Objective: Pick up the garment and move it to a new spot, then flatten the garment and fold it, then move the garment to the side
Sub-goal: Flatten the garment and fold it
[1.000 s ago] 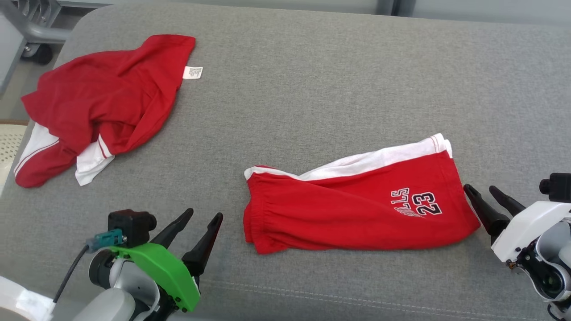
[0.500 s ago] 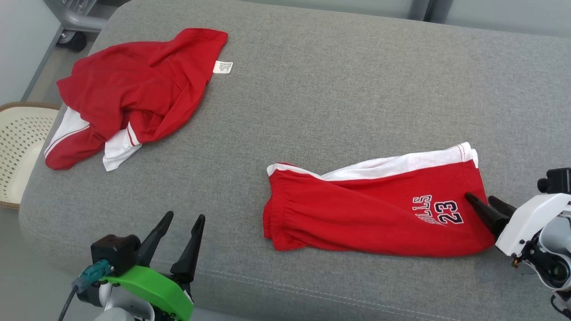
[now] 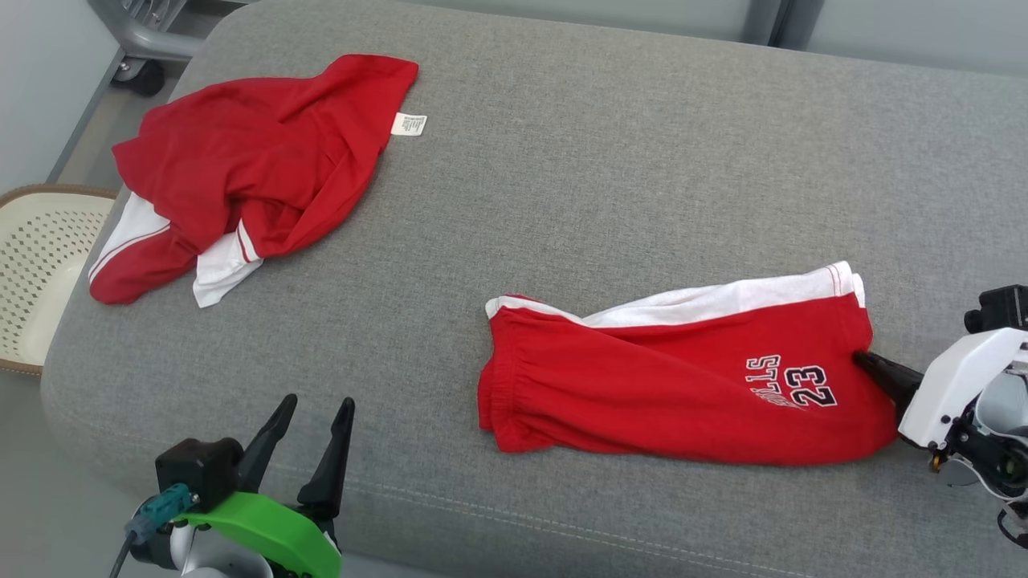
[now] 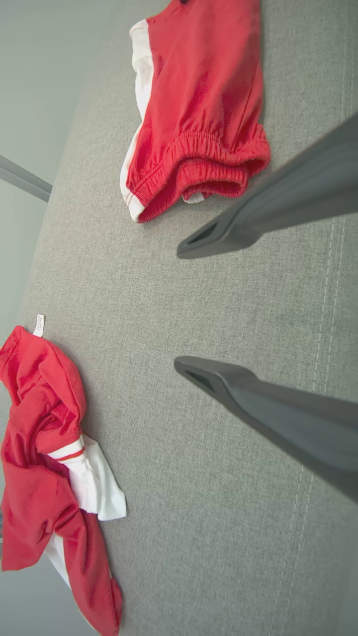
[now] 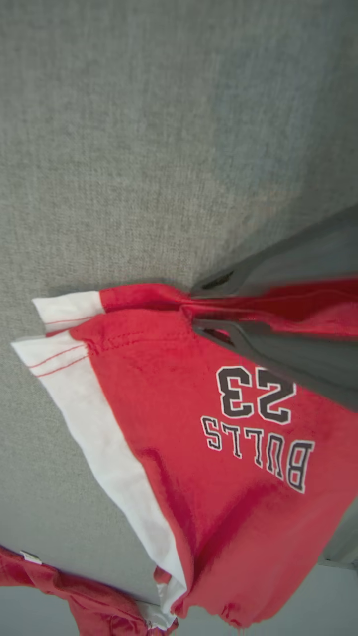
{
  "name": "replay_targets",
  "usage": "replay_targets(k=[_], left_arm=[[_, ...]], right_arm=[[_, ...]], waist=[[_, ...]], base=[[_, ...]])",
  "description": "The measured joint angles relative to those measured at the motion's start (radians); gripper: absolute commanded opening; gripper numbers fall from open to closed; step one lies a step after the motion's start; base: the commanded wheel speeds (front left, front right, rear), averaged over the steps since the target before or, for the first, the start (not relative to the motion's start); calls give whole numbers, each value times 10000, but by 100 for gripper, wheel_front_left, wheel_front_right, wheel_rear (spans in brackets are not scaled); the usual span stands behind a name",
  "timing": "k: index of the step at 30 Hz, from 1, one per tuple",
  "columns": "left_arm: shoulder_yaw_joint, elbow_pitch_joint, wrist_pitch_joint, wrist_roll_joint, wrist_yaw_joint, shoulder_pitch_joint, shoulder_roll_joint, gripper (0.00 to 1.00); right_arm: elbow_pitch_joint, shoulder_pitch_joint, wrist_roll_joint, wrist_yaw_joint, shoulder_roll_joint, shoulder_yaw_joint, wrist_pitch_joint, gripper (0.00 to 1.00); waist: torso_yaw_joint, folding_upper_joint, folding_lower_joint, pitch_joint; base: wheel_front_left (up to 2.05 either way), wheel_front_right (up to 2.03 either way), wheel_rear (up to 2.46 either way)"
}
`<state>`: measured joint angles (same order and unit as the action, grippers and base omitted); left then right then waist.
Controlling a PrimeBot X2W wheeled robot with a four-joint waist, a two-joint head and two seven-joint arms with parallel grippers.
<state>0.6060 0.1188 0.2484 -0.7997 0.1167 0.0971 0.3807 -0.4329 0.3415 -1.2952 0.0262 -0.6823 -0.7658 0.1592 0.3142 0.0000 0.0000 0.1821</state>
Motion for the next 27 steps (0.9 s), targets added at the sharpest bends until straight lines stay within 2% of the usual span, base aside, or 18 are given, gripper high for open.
replay_targets(k=[6,11,17,24,27], left_arm=[[-326,8,2,82,25,-130,-121,100],[-669,-13,2,82,27,-359,-234,100],[-1005,-169,2,151,27,-360,-428,100],[-1262,-353,4,236,27,-364,-573,100],[-1384,-424,4,290,25,-364,-690,100]], right_arm=[[-6,234,-360,259,132,125,311,0],[-19,406,-1361,359,69,629,807,0],[-224,413,-1965,336,-616,1191,1206,0],[-625,401,-2376,-15,-1718,1952,1172,0],[-600,393,-2399,-12,-2006,2084,1081,0]], waist=[[2,0,0,24],[-125,0,0,108],[-337,1,0,243],[-569,0,0,505],[-652,1,0,642]], base=[[0,0,0],[0,0,0],[0,0,0],[0,0,0],[0,0,0]])
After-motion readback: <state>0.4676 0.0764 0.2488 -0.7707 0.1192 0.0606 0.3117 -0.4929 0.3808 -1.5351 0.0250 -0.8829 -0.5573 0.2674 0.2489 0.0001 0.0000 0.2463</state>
